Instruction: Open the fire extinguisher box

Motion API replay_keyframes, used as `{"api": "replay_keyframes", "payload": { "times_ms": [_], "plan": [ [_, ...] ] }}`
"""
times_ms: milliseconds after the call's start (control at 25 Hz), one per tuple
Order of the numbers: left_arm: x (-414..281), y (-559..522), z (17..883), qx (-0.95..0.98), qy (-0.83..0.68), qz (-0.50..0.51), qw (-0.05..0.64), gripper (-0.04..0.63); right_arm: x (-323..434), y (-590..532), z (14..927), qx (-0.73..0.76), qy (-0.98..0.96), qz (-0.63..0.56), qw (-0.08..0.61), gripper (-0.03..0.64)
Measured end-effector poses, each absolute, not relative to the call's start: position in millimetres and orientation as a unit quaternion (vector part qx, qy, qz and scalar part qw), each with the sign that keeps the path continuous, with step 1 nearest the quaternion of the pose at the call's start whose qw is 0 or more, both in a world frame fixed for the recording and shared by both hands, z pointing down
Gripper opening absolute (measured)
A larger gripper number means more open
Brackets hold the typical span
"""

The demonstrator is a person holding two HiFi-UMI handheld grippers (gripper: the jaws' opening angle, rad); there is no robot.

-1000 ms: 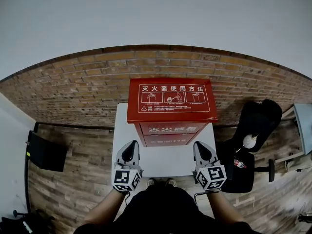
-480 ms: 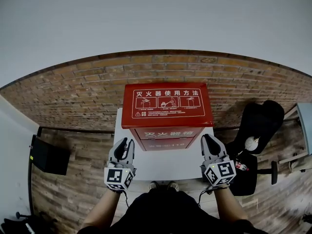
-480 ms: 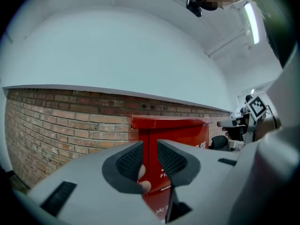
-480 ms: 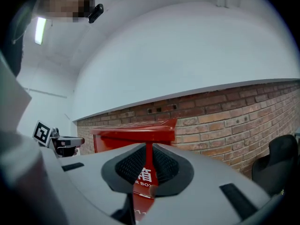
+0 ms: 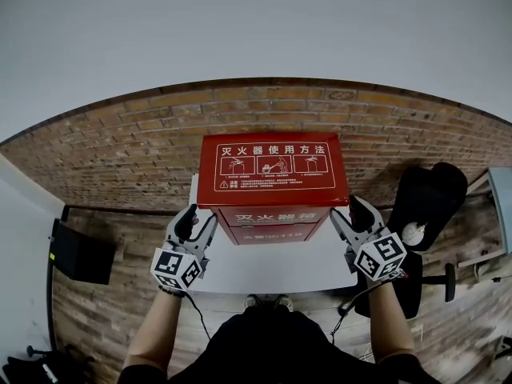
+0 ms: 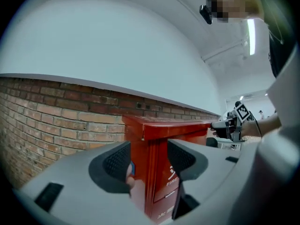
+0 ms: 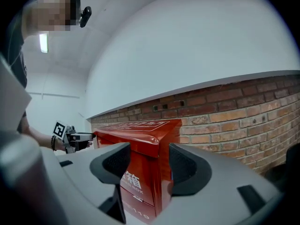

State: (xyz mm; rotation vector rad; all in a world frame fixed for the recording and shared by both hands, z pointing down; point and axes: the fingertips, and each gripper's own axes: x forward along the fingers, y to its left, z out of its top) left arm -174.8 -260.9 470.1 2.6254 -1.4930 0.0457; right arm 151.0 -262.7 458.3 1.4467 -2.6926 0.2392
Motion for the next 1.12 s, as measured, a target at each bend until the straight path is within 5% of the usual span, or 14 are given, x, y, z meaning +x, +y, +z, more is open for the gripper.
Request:
{"api": "replay_keyframes", "payload": {
  "times_ms": [1120],
  "plan": [
    [-160,-272,448,0.904,-0.426,0.017,0.026,0.281,144,-271,461,0.436,-0.895,0.062,0.075,0.250]
  ]
}}
